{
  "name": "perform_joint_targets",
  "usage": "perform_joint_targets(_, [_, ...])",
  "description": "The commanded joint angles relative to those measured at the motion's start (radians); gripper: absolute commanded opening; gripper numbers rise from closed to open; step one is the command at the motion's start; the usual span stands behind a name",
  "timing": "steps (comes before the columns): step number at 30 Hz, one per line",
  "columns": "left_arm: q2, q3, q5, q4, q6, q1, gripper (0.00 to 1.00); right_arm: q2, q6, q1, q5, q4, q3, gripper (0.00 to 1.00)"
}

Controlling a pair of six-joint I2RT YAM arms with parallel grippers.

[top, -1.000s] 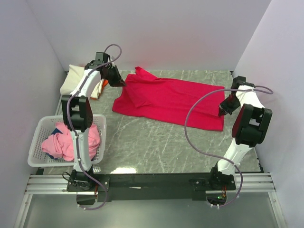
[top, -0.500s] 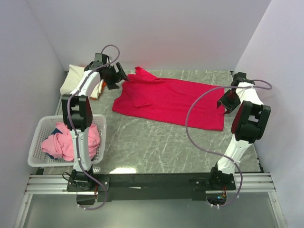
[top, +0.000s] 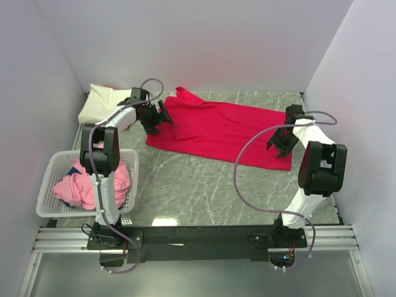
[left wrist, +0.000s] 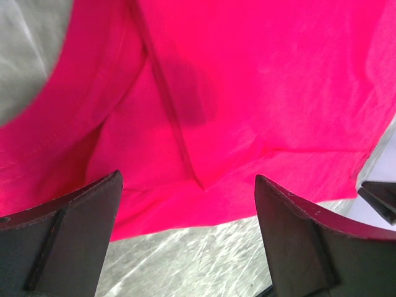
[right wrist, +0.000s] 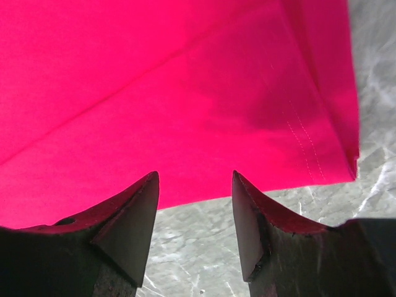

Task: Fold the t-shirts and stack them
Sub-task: Fold the tshirt

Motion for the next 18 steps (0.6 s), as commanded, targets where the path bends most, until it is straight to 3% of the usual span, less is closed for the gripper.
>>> perform_joint_targets(1, [-0.042, -0.079, 0.048, 0.112, -0.024, -0.003, 0.93, 0.024, 0.017, -0.006, -0.024, 0.044, -0.028, 0.58])
perform_joint_targets(7, [-0.056, -0.167, 0.029, 0.172, -0.025, -0.003, 0.93, 0.065, 0.008, -0.011, 0.025, 0.015, -0.057, 0.58])
perform_joint_targets(18, [-0.139, -0.285, -0.161, 0.112, 0.048, -0.003, 0.94, 0.056, 0.066, -0.023, 0.088, -0.029, -0.191, 0.58])
